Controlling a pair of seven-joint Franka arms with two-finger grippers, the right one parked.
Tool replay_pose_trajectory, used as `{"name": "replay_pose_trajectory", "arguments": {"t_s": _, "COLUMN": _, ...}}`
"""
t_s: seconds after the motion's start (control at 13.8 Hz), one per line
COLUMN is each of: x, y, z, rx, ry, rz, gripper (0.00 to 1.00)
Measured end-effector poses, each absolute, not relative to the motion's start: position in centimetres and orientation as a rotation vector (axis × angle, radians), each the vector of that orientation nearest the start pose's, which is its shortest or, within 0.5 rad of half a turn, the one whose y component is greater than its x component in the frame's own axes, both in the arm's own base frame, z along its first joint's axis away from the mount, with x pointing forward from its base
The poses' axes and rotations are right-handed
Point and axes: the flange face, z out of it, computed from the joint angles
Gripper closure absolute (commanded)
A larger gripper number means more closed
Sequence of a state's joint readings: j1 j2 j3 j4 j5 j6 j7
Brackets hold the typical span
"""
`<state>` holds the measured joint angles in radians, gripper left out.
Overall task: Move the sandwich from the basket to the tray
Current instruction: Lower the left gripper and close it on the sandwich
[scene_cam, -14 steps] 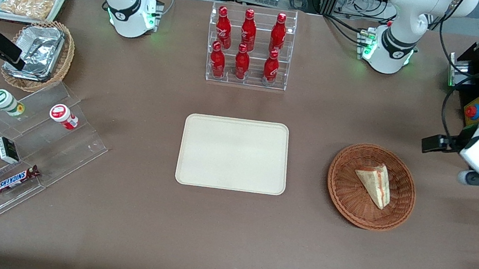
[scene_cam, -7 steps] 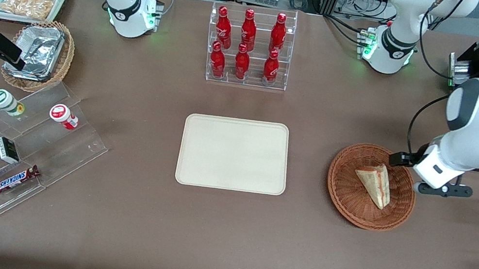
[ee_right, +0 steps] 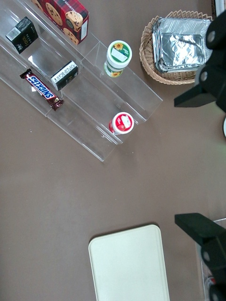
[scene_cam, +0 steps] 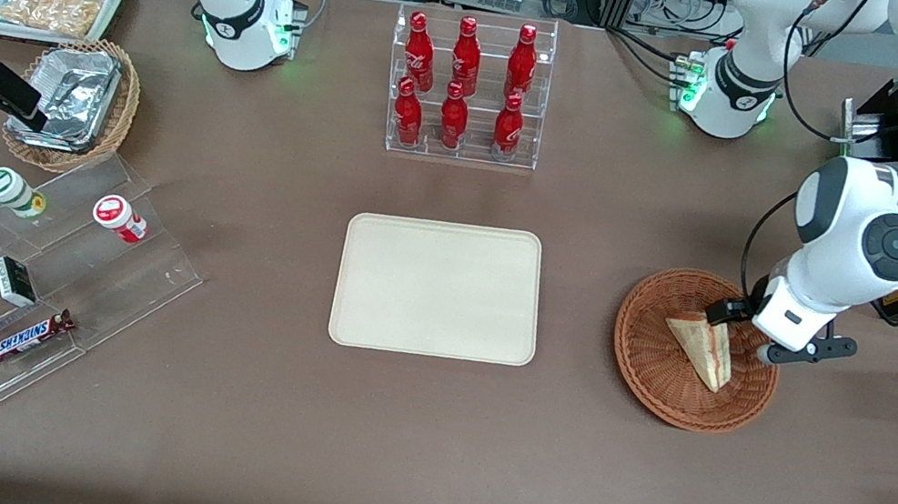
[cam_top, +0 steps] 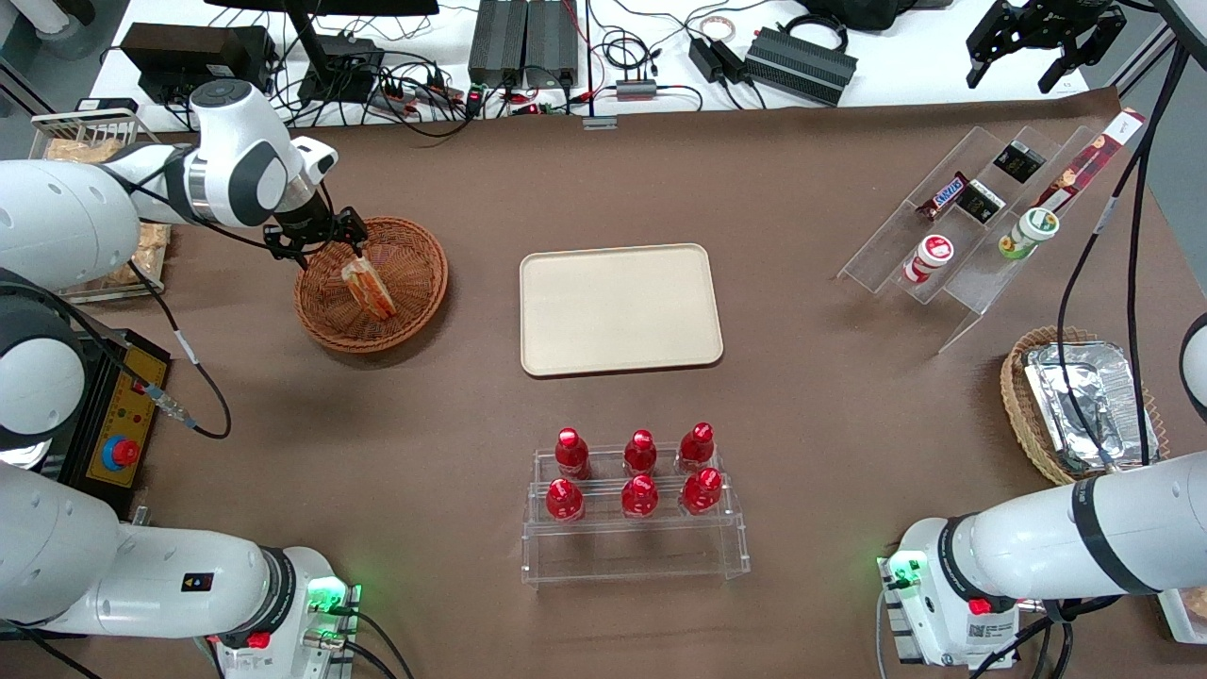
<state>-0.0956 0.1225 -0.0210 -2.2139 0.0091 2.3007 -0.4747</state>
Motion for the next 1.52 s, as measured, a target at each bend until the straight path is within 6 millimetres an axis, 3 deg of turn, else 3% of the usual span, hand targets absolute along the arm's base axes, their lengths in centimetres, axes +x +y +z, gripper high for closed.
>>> {"name": "replay_pose_trajectory", "arguments": {"t_s": 0.22, "x": 53.7, "y": -7.5, "z": 30.7, "rx": -3.033, "ry": -0.781, "rz": 0.023, "gripper": 0.0}}
{"name": "replay_pose_trajectory", "arguments": {"t_s": 1.09, "x": 53.7, "y": -7.1, "z": 25.7, "rx": -2.942, "ry": -1.001, "rz": 0.116, "gripper": 0.02}}
{"name": "replay_pose_trajectory", "arguments": {"t_s": 1.16, "x": 53.7, "y": -7.1, "z": 25.5, "rx": -2.94, "ry": -1.031, "rz": 0.129, "gripper": 0.11}}
{"name": "replay_pose_trajectory", "arguments": {"t_s": 1.31, "x": 53.8, "y": -7.2, "z": 25.2, "rx": -2.941, "ry": -1.069, "rz": 0.146, "gripper": 0.57}}
{"name": "replay_pose_trajectory", "arguments": {"t_s": 1.38, "x": 53.9, "y": -7.2, "z": 25.2, "rx": -2.941, "ry": -1.073, "rz": 0.146, "gripper": 0.72}}
{"name": "replay_pose_trajectory", "arguments": {"t_s": 1.45, "x": 53.9, "y": -7.3, "z": 25.2, "rx": -2.942, "ry": -1.073, "rz": 0.145, "gripper": 0.82}}
{"name": "replay_pose_trajectory", "arguments": {"t_s": 1.52, "x": 54.0, "y": -7.3, "z": 25.2, "rx": -2.942, "ry": -1.073, "rz": 0.144, "gripper": 0.86}}
